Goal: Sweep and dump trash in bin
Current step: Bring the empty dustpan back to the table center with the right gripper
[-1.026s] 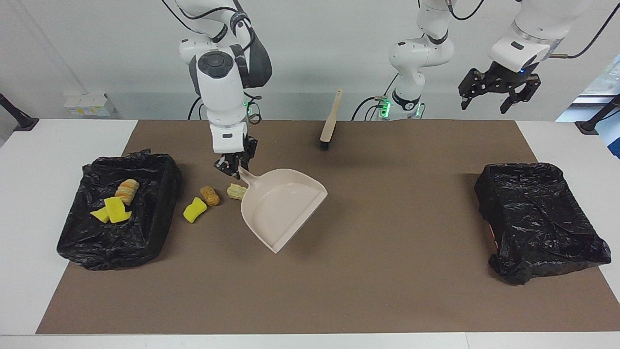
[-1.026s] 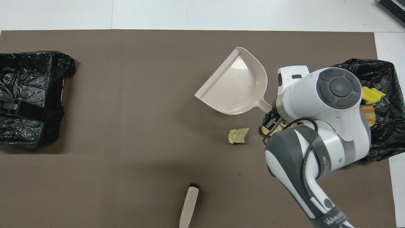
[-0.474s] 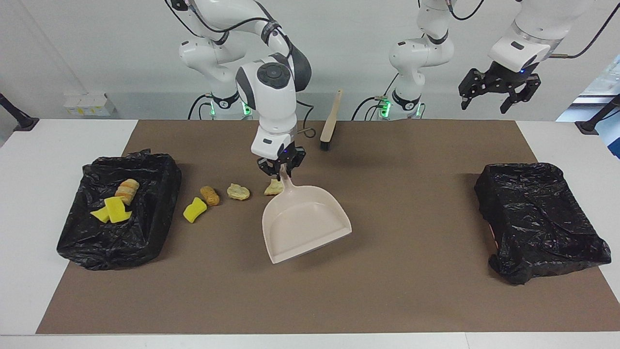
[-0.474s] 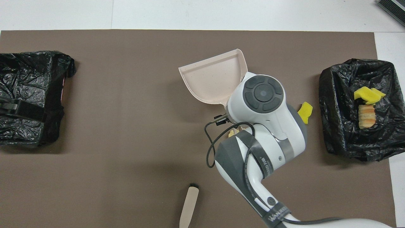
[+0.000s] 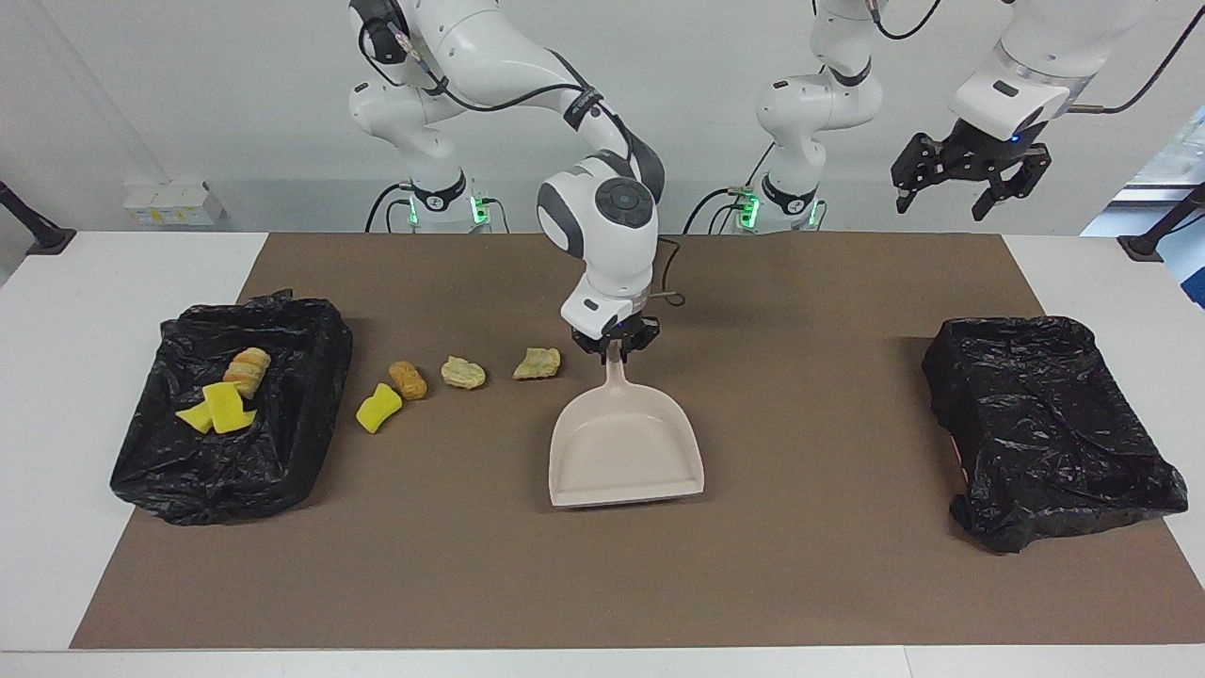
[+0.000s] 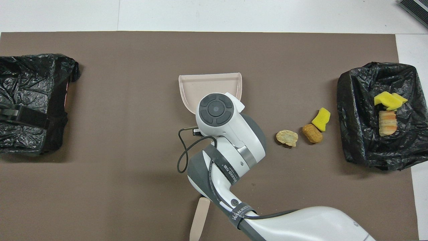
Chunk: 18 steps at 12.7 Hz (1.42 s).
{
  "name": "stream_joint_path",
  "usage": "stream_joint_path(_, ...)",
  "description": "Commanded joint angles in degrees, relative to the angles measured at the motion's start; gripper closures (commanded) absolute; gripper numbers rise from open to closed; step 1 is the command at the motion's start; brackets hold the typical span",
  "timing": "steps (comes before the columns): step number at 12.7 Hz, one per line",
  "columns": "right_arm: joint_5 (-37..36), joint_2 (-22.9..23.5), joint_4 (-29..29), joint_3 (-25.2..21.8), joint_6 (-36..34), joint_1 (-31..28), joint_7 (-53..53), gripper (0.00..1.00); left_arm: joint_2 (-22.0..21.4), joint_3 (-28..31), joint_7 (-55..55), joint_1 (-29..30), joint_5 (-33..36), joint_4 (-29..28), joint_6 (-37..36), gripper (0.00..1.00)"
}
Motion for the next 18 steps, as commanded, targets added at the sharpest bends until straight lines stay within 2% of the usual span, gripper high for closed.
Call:
stream_joint_path(1, 2.5, 1.1, 1.5, -0.2, 2.3, -0.4, 1.1, 1.0, -0.9, -0.2, 0.2, 0.8, -0.7, -0.6, -0.5, 0.0)
stream_joint_path(2, 3.2, 1.3, 0.8, -0.2, 2.8, -0.8, 0.3, 0.34, -0.9, -0.2, 0.2, 0.8, -0.7, -0.6, -0.4, 0.0)
stream_joint_path(3, 3.4, 1.1, -0.1, -0.3, 3.6, -0.4, -0.6, 0.0, -0.9, -0.2, 0.2, 0.8, -0.7, -0.6, -0.4, 0.0)
stream_joint_path(7, 2.7, -0.2, -0.1, -0.3, 2.3, -0.7, -1.0, 0.0, -0.9, -0.2, 0.2, 0.8, -0.7, -0.6, -0.4, 0.0)
stream_joint_path(10, 3.7, -5.9, -2.0, -0.3, -3.1, -1.3, 1.1, 0.0, -0.9, -0.3, 0.2, 0.8, -0.7, -0.6, -0.4, 0.0)
stream_joint_path(12, 4.1, -12.2, -7.3, -0.3, -3.7, -1.5, 6.4, 0.0, -0.9, -0.2, -0.1, 0.8, -0.7, -0.6, -0.4, 0.0)
stream_joint_path(15, 5.9, -17.2, -14.9, -0.3, -3.1, 0.1, 10.0, 0.0, -1.0, -0.5, 0.0, -0.1, -0.9, -0.6, -0.8, 0.0)
stream_joint_path(18, 10.5, -22.2, -22.2, -0.3, -2.8, 4.4, 13.0, 0.0, -1.0, -0.3, -0.1, 0.7, -0.9, -0.6, -0.7, 0.0)
